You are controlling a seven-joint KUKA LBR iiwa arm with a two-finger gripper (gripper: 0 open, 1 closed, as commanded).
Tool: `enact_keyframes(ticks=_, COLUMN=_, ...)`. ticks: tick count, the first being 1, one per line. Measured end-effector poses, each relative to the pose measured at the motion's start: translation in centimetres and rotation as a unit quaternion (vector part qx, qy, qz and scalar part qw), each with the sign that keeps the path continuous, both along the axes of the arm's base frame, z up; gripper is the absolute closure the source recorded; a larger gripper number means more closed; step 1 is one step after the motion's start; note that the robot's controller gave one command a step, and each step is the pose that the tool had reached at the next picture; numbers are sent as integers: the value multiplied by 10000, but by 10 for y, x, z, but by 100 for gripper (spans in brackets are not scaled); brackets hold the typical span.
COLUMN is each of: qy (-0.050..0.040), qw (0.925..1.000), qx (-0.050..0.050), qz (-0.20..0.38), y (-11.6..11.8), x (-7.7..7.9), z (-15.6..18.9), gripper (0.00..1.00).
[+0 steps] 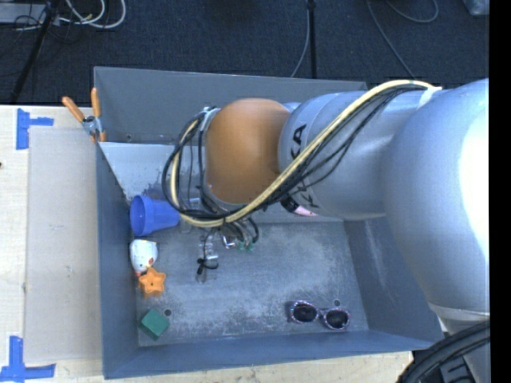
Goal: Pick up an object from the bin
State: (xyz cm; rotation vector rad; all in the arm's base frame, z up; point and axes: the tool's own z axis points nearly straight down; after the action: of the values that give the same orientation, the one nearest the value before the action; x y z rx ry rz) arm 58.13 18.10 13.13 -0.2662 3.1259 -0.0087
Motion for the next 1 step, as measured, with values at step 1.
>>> enact_keyframes(ticks=1, qy=59, qw=9993, qx=58, qz=367, y=16, x=-24, z=-24, gripper=0)
